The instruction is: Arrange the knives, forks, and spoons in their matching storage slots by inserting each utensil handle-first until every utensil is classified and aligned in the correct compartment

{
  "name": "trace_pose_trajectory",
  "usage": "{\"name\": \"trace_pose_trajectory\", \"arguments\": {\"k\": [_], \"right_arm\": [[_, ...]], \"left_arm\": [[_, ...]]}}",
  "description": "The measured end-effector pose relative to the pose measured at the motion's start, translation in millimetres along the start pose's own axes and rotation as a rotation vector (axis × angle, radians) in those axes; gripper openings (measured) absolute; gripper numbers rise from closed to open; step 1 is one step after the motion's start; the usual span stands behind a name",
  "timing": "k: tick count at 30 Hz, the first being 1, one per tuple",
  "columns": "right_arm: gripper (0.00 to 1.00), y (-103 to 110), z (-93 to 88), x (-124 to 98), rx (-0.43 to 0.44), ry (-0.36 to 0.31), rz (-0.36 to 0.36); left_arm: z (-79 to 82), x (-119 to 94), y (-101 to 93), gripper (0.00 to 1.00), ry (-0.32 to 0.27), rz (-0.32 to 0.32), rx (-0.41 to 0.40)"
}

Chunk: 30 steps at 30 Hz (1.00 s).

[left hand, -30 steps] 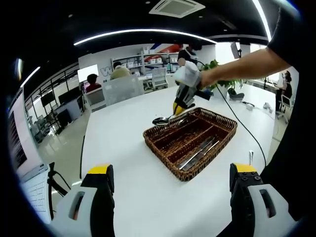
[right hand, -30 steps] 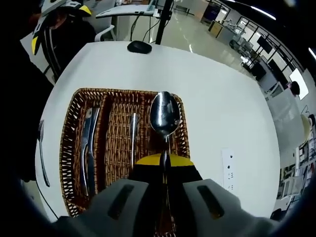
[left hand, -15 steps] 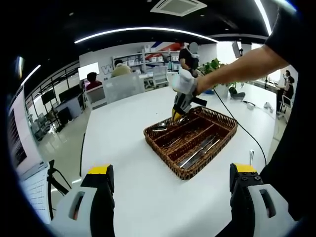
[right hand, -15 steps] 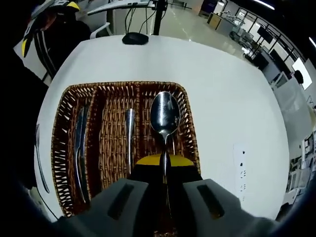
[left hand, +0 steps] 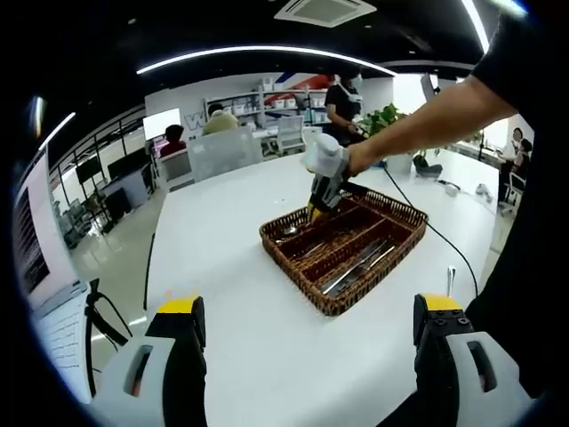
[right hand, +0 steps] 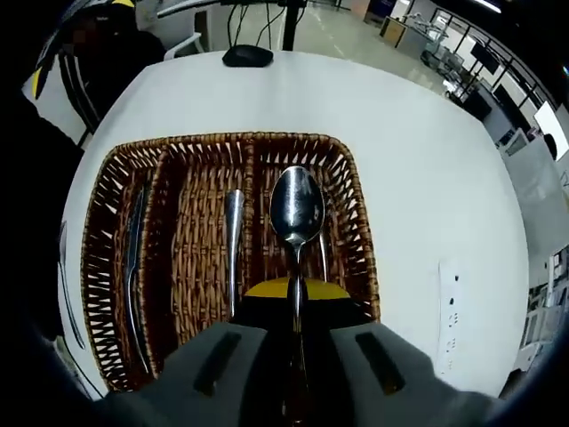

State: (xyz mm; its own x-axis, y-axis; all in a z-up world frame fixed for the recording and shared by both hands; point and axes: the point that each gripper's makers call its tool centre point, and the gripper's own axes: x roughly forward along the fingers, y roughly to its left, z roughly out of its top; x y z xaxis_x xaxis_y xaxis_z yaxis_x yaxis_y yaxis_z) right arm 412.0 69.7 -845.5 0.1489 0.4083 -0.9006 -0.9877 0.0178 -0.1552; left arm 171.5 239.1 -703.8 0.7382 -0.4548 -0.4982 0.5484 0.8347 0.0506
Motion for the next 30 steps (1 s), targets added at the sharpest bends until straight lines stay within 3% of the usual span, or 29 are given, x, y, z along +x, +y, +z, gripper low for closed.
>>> {"name": "trace_pose_trajectory", "arguments": {"k": [16,22,25,30], "right_arm": [[0.01,0,-8.7,16,-0.023,0.038,-0.011],[0.01,-1,-10.2,18,-0.008,0.025,-0.010],[0.02,-1,-11.0,18,0.047,0.014,0.016],[0.02,3,-10.8,15,0.011,-0.030,0.032]], "left_arm": [[-1.2,-5,-2.0,0.99,0.016,0.006,-0.001],[0.0,-3,-3.1,0.99,0.021,-0.001,0.003],[1.0,0,-4.0,0.99,0.022,-0.004,0.003],[2.7,3,-5.1,0.99,0.017,-0.006,0.002]]}}
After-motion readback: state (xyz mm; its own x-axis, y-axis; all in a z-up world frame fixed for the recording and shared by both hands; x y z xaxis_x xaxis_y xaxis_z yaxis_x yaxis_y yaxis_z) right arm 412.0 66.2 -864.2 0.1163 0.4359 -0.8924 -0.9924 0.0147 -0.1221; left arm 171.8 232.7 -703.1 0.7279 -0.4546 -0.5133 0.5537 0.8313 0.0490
